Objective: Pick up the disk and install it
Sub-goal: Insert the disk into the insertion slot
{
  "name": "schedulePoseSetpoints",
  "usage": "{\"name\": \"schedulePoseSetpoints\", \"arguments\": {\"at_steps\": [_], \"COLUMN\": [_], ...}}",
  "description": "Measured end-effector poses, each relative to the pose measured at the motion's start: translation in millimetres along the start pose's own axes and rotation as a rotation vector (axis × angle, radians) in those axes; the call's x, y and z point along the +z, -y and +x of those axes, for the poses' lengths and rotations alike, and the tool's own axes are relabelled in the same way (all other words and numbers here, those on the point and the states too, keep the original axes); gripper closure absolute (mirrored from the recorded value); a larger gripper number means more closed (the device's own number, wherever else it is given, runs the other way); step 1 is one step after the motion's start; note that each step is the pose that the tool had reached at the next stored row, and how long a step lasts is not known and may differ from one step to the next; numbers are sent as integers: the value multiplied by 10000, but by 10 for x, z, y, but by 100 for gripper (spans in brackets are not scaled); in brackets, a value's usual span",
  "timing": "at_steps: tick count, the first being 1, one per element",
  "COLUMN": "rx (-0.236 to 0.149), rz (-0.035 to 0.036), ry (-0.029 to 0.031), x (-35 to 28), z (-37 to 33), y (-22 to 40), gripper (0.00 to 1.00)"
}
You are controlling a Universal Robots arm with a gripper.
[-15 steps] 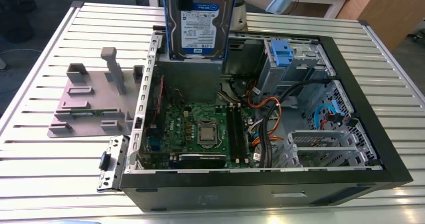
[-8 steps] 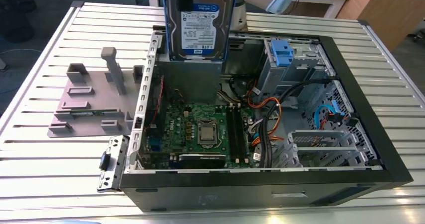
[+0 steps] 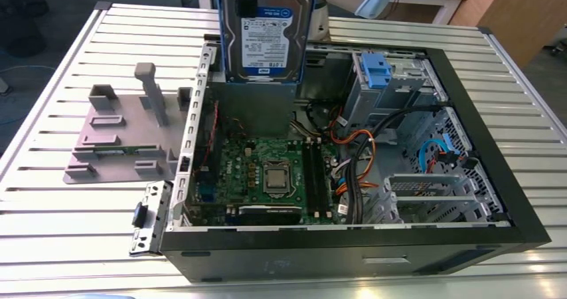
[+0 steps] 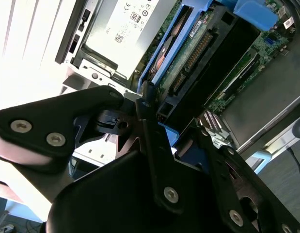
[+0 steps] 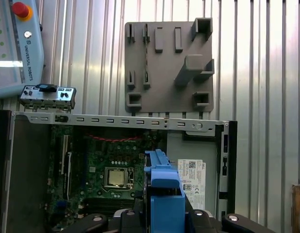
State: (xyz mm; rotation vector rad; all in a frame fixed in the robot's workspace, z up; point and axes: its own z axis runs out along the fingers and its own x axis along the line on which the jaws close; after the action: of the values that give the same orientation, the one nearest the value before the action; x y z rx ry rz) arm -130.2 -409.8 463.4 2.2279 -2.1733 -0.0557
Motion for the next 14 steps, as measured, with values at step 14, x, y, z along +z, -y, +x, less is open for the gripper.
{"name": "schedulePoseSetpoints", "arguments": {"at_steps": [14], "rx": [0], "rz": [1], "ry": [1], "x": [3], "z": [56], "y": [0], "gripper": [63]}}
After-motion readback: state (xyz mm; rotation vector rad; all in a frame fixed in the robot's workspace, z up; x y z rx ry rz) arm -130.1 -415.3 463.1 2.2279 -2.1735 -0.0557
